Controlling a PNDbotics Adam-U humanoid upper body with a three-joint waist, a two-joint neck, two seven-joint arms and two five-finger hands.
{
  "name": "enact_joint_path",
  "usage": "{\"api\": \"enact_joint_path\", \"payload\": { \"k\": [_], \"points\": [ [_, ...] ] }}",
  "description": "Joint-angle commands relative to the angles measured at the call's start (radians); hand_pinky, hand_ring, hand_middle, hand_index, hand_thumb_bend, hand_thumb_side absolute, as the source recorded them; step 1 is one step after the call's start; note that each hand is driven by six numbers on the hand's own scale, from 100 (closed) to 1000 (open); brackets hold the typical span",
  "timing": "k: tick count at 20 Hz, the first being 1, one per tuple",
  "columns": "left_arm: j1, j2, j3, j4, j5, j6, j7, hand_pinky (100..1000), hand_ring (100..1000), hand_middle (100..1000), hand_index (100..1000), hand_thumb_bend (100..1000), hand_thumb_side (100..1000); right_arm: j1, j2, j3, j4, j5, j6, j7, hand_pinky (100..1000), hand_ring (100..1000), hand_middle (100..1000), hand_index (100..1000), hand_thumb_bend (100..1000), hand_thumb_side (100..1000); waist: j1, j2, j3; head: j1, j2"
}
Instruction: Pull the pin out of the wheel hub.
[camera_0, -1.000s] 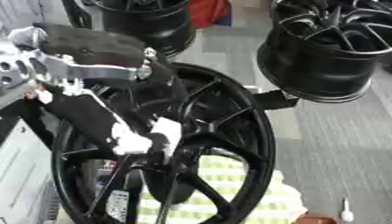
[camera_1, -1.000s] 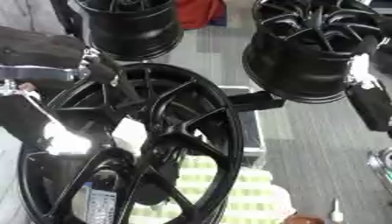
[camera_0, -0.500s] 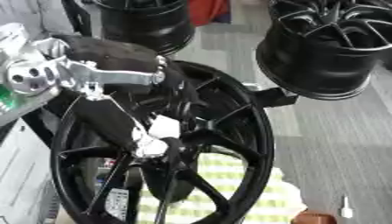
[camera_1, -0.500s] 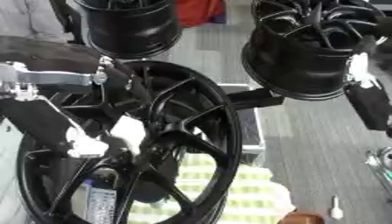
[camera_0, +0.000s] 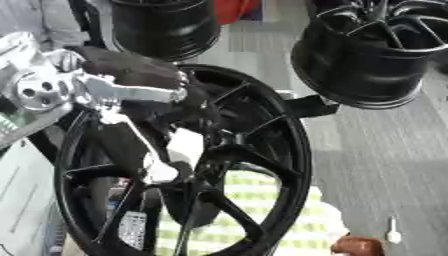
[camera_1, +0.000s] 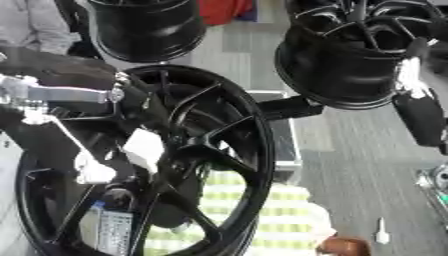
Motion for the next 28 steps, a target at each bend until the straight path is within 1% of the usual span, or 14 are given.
{"api": "enact_joint_path", "payload": {
  "k": [1, 4, 5, 6, 7, 11, 16, 21, 24, 25, 28],
  "points": [
    [-0.005, 0.010, 0.009, -0.009, -0.009, 0.017, -0.013, 812, 786, 792, 890, 261, 259, -0.011, -0.014, -0.003, -0.018, -0.003, 0.004, -0.003, 704, 780, 715, 776, 100, 600, 0.002, -0.009, -0.003, 0.003, 0.002],
    [0.007, 0.010, 0.010, -0.009, -0.016, 0.026, -0.015, 813, 788, 796, 890, 257, 256, -0.012, -0.012, -0.001, -0.018, -0.002, 0.004, -0.003, 704, 780, 715, 776, 100, 601, 0.001, -0.005, -0.006, 0.007, 0.000],
    [0.011, 0.011, 0.011, -0.009, -0.020, 0.030, -0.015, 817, 793, 804, 888, 241, 206, -0.012, -0.012, -0.001, -0.018, -0.003, 0.005, -0.004, 703, 780, 714, 776, 100, 603, 0.001, -0.004, -0.006, 0.009, -0.001],
    [0.016, 0.011, 0.012, -0.009, -0.023, 0.034, -0.016, 817, 794, 804, 888, 244, 213, -0.012, -0.011, 0.000, -0.018, -0.003, 0.005, -0.004, 703, 780, 714, 776, 100, 603, 0.001, -0.002, -0.007, 0.011, -0.002],
    [0.021, 0.012, 0.013, -0.009, -0.025, 0.038, -0.016, 817, 794, 805, 885, 241, 190, -0.013, -0.010, 0.000, -0.018, -0.003, 0.005, -0.004, 703, 780, 714, 776, 100, 599, 0.000, -0.001, -0.008, 0.012, -0.003],
    [0.035, 0.014, 0.013, -0.009, -0.036, 0.047, -0.022, 818, 796, 807, 886, 250, 187, -0.014, -0.008, 0.002, -0.018, -0.003, 0.005, -0.005, 703, 780, 714, 776, 100, 607, -0.001, 0.004, -0.010, 0.017, -0.006],
    [0.051, 0.020, 0.020, -0.009, -0.059, 0.060, -0.022, 808, 787, 798, 883, 240, 156, -0.015, -0.005, 0.005, -0.018, -0.004, 0.006, -0.005, 702, 780, 713, 776, 100, 610, -0.001, 0.007, -0.011, 0.026, -0.013],
    [0.060, 0.021, 0.025, -0.009, -0.079, 0.075, -0.023, 804, 785, 796, 893, 242, 179, -0.015, -0.004, 0.007, -0.018, -0.005, 0.007, -0.005, 702, 780, 713, 775, 100, 614, -0.002, 0.009, -0.012, 0.031, -0.019],
    [0.062, 0.020, 0.032, -0.009, -0.082, 0.082, -0.008, 807, 787, 801, 893, 250, 189, -0.014, -0.002, 0.008, -0.018, -0.005, 0.008, -0.005, 701, 780, 713, 775, 100, 618, -0.002, 0.010, -0.012, 0.033, -0.025],
    [0.063, 0.020, 0.034, -0.009, -0.085, 0.082, 0.000, 817, 796, 807, 890, 257, 191, -0.013, -0.002, 0.008, -0.018, -0.006, 0.008, -0.005, 701, 780, 712, 775, 100, 618, -0.002, 0.011, -0.012, 0.033, -0.027],
    [0.062, 0.019, 0.037, -0.009, -0.094, 0.080, 0.022, 882, 865, 841, 890, 281, 203, -0.013, -0.001, 0.011, -0.018, -0.006, 0.009, -0.005, 701, 780, 712, 775, 100, 620, -0.002, 0.013, -0.012, 0.036, -0.032]
  ]
}}
